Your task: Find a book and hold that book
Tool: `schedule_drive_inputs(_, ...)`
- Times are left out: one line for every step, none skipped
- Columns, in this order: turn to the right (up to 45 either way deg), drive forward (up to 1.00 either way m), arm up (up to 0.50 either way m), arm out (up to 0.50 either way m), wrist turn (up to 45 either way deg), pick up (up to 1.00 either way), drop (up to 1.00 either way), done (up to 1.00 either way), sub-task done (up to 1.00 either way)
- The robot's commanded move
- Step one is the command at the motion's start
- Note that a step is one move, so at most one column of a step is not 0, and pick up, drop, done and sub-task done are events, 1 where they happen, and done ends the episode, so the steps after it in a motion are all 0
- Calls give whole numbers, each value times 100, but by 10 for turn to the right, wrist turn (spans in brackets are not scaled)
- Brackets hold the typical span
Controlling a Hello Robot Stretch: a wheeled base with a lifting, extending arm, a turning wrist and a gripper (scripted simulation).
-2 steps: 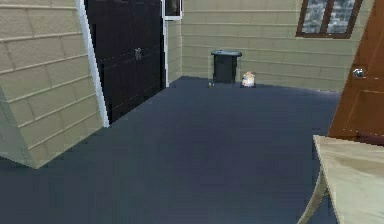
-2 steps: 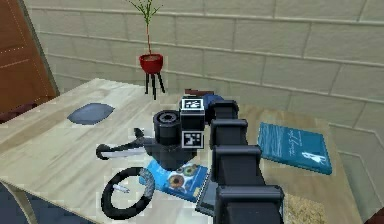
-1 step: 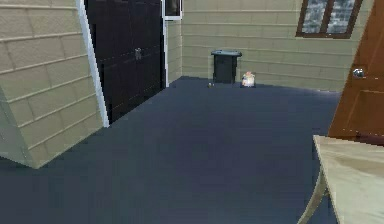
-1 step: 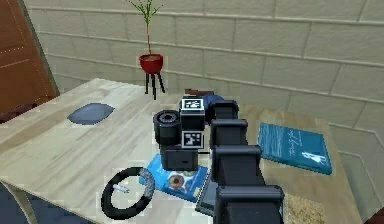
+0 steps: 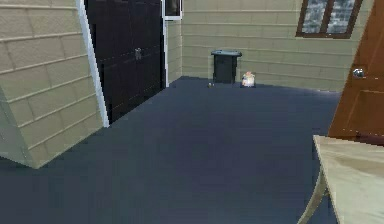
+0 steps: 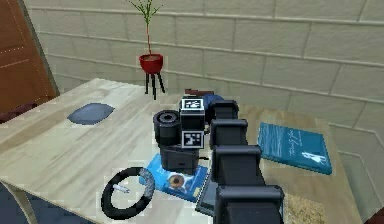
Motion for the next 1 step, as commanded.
schedule_drive_inputs(0, 0, -30, 0, 0, 0, 0, 0, 0)
